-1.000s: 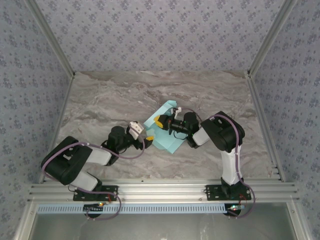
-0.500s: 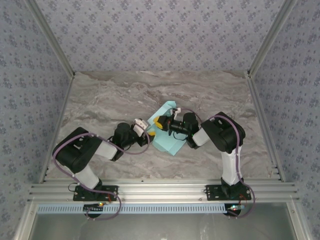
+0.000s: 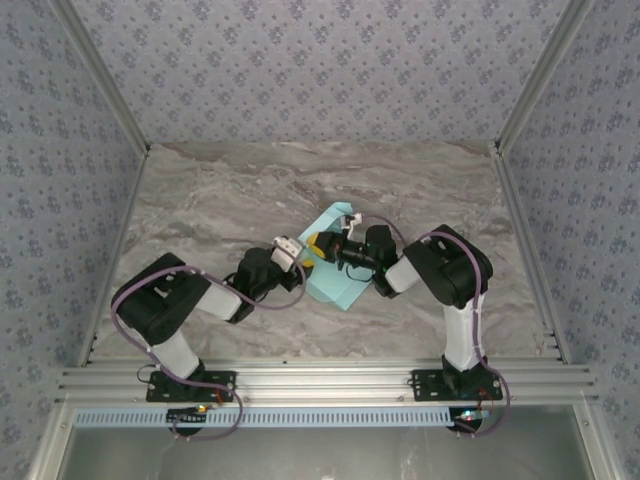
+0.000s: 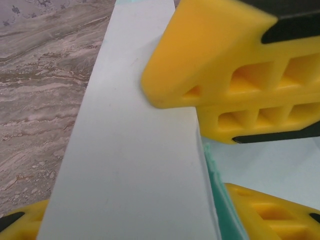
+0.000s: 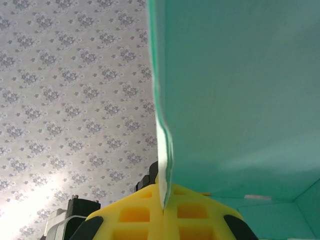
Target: Fold the paper box
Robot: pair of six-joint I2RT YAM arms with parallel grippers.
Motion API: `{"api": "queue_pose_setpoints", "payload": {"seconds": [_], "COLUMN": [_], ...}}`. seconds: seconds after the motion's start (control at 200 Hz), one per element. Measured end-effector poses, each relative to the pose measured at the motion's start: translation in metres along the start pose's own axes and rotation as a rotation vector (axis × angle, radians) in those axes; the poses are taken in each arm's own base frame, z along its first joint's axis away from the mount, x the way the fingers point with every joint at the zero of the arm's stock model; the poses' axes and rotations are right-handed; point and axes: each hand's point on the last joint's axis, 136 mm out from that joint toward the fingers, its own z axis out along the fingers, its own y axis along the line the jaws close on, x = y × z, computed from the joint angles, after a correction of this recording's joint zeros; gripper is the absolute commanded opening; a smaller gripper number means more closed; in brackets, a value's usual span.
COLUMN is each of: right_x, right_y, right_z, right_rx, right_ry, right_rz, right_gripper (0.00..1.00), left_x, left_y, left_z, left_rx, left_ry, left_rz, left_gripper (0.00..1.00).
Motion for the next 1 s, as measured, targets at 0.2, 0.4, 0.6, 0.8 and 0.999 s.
{"api": "queue_pose_setpoints", "payload": {"seconds": [0.2,0.4,0.6,0.8,0.999], "right_x": [0.002,0.004,0.009,0.006,-0.004], "right_y": [-0.002,-0.006,0.007,0.049,0.103], "right_z": [-0.004,-0.012,-0.027,-0.06,-0.107], "right_rx": [0.007,0.037,0.049,0.045,0.157], "right_ry": [-0.007,-0.008,-0.017,-0.101,-0.275], "right_rz": [-0.026,-0.078,-0.201,-0.395,-0.73], "right_gripper": [0.16,0.36,0.44,0.47,0.6], "left_x": [0.002,0.0,-0.001,-0.002,-0.004], "left_y": [0.0,0.001,-0.001,-0.002,-0.003], "left_z": [0.006,0.008,0.011,0.012,0.014], "left_rx": [-0.017,-0.02,-0.015,-0.012,0.002], "left_ry": [0.008,0.007,0.015,0.018,0.023], "left_rz": [0.003,0.005,0.006,0.01,0.018], "left_gripper": [0.47,0.43,0.39,0.36,0.36]}}
